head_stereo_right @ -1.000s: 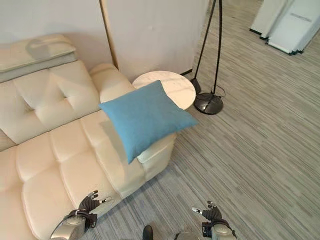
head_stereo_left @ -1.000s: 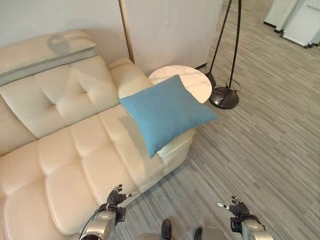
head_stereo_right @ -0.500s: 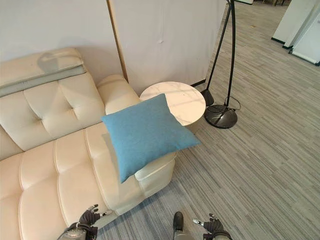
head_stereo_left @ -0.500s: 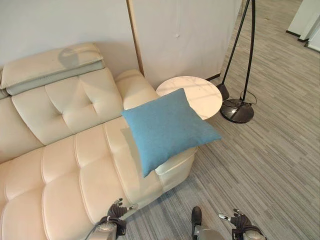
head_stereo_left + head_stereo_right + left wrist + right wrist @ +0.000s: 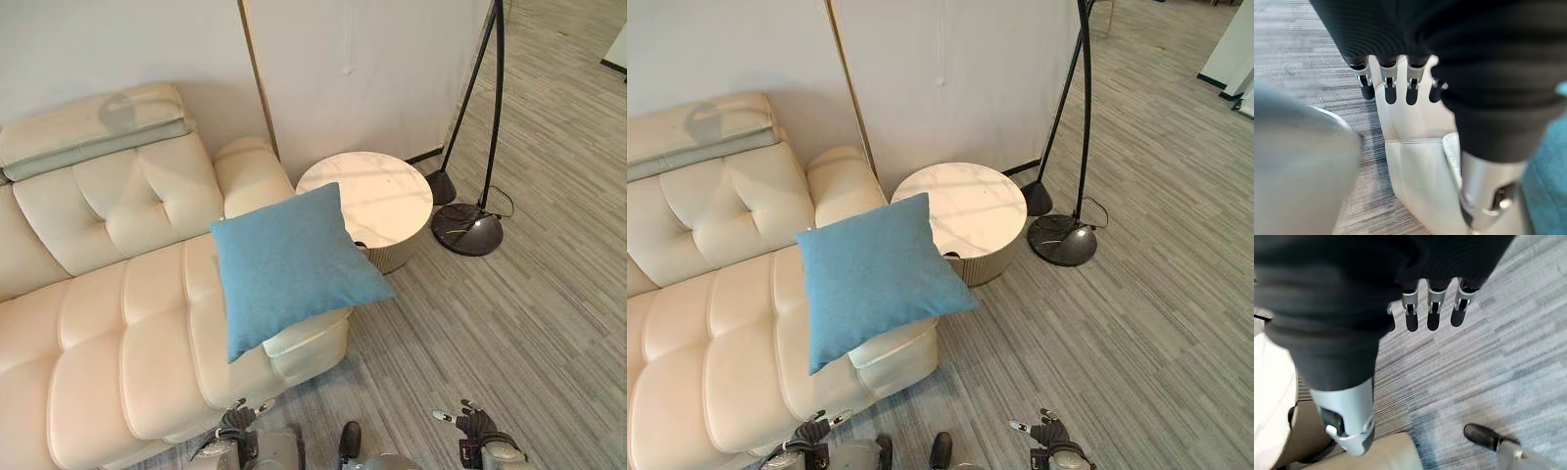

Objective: Pick up all the scattered cushions and arrange them neatly on the sofa.

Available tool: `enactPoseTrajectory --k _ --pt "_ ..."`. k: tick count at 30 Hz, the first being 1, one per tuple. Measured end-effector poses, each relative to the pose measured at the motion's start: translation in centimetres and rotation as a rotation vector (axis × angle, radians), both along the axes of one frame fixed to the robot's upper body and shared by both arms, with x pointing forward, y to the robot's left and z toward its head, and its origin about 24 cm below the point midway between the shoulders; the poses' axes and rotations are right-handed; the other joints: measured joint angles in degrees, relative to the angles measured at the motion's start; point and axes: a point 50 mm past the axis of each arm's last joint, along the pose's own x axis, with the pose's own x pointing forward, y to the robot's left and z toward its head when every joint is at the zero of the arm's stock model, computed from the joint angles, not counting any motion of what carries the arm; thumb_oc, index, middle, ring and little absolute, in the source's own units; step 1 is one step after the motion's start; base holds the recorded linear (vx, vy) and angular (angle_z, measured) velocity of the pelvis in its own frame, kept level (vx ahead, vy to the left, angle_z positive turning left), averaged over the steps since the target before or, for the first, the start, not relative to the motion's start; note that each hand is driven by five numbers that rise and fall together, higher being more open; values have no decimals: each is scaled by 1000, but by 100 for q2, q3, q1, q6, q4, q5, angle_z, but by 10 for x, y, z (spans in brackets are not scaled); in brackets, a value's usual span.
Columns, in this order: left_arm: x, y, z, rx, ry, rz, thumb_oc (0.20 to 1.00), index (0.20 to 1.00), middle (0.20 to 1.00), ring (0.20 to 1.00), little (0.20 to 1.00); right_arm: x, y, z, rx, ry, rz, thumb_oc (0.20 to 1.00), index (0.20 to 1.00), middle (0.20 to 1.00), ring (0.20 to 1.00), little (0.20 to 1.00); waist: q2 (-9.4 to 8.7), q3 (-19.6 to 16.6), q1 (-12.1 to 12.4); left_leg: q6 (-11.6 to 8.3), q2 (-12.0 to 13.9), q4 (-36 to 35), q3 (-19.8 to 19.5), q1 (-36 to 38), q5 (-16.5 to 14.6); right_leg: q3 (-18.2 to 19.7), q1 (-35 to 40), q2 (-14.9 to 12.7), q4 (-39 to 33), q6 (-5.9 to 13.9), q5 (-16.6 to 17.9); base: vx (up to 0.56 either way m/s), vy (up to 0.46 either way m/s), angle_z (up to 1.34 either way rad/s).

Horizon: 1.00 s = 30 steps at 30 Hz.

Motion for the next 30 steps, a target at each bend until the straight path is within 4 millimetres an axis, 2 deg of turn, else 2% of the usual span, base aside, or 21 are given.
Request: enactPoseTrajectory --k 1,3,4,5,6,7,8,9,11,12,13,14,15,16,17,20,21,23,25,26,30 --pt "-3 1 -2 1 20 -3 1000 1000 1000 1000 1000 -2 2 -2 -2 13 3 1000 1000 1000 1000 1000 88 7 -59 -38 120 -339 84 34 233 -263 352 238 -366 -153 -1 293 92 71" --pt "-4 7 -2 16 27 0 1000 1000 1000 1000 1000 -6 7 -5 9 26 -2 1000 1000 1000 1000 1000 -27 -97 -29 83 59 -434 263 215 350 -360 413 314 -538 -41 -75 356 140 56" --pt "-6 14 -1 30 33 18 1000 1000 1000 1000 1000 -3 12 -6 23 22 -4 1000 1000 1000 1000 1000 -105 -137 24 223 -27 -442 346 380 403 -430 518 311 -502 464 -338 402 193 25" --pt "-9 15 -2 28 38 37 1000 1000 1000 1000 1000 -2 12 -6 25 20 -5 1000 1000 1000 1000 1000 -82 -169 10 263 -31 -444 245 496 430 -472 400 297 -234 404 -260 404 210 25" --pt "-13 16 -3 30 48 52 1000 1000 1000 1000 1000 2 13 -5 25 13 0 1000 1000 1000 1000 1000 -101 -156 9 265 -110 -436 192 635 422 -461 488 330 -231 104 -276 399 222 14" --pt "-15 15 -5 30 59 53 1000 1000 1000 1000 1000 3 14 -5 25 15 -1 1000 1000 1000 1000 1000 -111 -164 19 296 -189 -397 198 691 396 -441 545 338 -290 74 -261 382 235 -2" --pt "-19 15 -6 24 68 60 1000 1000 1000 1000 1000 9 17 -3 32 -3 5 1000 1000 1000 1000 1000 -153 -159 14 542 -502 -368 223 737 299 -370 587 262 -252 111 -280 332 234 -3" --pt "-19 14 -6 17 70 68 1000 1000 1000 1000 1000 12 17 -2 33 -15 9 1000 1000 1000 1000 1000 -84 -148 -9 718 -629 -452 205 725 336 -328 577 290 -130 115 -276 205 153 8" --pt "-17 15 -6 12 65 81 1000 1000 1000 1000 1000 8 17 -4 32 0 14 1000 1000 1000 1000 1000 65 -139 -20 1026 -659 -449 267 717 347 -303 598 435 214 201 -358 191 222 18" --pt "-16 18 -5 21 59 80 1000 1000 1000 1000 1000 4 19 -5 39 9 17 1000 1000 1000 1000 1000 276 -163 -1 1292 -377 -377 152 743 510 -190 568 678 736 339 -555 207 282 2" --pt "-15 23 -4 39 63 84 1000 1000 1000 1000 1000 1 25 -8 48 22 35 1000 1000 1000 1000 1000 99 -220 10 1278 -481 -312 161 771 355 -135 350 541 1311 430 -767 195 313 -4" --pt "-13 24 -3 42 61 83 1000 1000 1000 1000 1000 1 26 -8 47 25 44 1000 1000 1000 1000 1000 95 -212 9 1271 -490 -223 193 820 302 -174 37 443 2003 506 -824 107 157 -3" --pt "-13 24 -3 46 62 72 1000 1000 1000 1000 1000 4 26 -6 44 9 57 1000 1000 1000 1000 1000 69 -175 -33 1301 -434 -263 120 877 284 -335 -531 133 3353 534 -825 110 169 18" --pt "-11 22 -3 47 59 59 1000 1000 1000 1000 1000 3 26 -5 45 0 60 1000 1000 1000 1000 1000 71 -135 -137 1312 -546 -328 -27 1053 272 -321 -921 -268 4268 464 -1085 68 42 41" --pt "-9 20 -2 44 56 51 1000 1000 1000 1000 1000 -2 24 -6 42 9 57 1000 1000 1000 1000 1000 3 -186 -200 1325 -591 -396 -74 1160 312 -142 -985 -426 4293 471 -1297 70 -12 58" --pt "3 19 2 47 22 36 1000 1000 1000 1000 1000 -5 26 -8 49 30 59 1000 1000 1000 1000 1000 100 -107 -161 1278 -571 -394 -199 1156 338 567 -1150 -631 2899 670 -1418 75 -58 32" --pt "8 20 3 52 18 34 1000 1000 1000 1000 1000 -3 27 -8 51 25 60 1000 1000 1000 1000 1000 172 -44 -174 1206 -502 -397 -314 1120 349 812 -1238 -598 2005 684 -1213 91 -96 24" --pt "11 21 2 53 27 45 1000 1000 1000 1000 1000 -2 26 -9 50 33 59 1000 1000 1000 1000 1000 279 36 -150 1087 -363 -397 -430 1124 320 1170 -1092 -354 1114 724 -616 126 -119 29" --pt "0 28 -2 75 67 56 1000 1000 1000 1000 1000 -7 26 -12 50 56 51 1000 1000 1000 1000 1000 207 37 -143 911 -328 -398 -626 1193 284 1261 -547 -242 164 735 315 189 -151 48" --pt "-7 30 -5 79 94 60 1000 1000 1000 1000 1000 -11 24 -14 43 80 45 1000 1000 1000 1000 1000 157 19 -147 817 -330 -398 -681 1293 232 1169 -235 -226 -232 589 689 121 -109 32" --pt "-38 32 -15 62 177 120 1000 1000 1000 1000 1000 -11 22 -14 39 78 42 1000 1000 1000 1000 1000 147 -41 -134 566 -179 -436 -789 1390 87 1012 113 -65 -604 404 721 137 -162 20"
